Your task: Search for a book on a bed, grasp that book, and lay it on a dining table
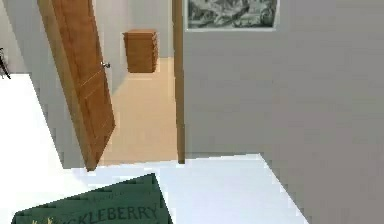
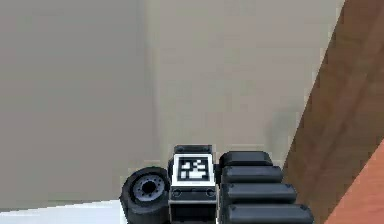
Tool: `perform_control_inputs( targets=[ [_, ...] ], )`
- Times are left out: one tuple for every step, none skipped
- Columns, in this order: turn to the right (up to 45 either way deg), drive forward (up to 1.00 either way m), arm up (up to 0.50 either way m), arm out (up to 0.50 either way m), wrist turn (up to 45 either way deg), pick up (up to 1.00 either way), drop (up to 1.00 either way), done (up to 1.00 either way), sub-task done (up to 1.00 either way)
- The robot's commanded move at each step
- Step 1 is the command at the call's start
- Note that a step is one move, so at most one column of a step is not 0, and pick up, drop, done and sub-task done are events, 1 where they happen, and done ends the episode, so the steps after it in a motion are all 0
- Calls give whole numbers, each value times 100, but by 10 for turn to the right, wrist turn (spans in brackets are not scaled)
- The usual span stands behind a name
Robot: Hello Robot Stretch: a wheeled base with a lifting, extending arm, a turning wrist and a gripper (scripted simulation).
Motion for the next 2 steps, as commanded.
perform_control_inputs(
  targets=[
    [-240,0,0,0,0,0,0,0,0],
    [0,10,0,0,0,0,0,0,0]
  ],
)
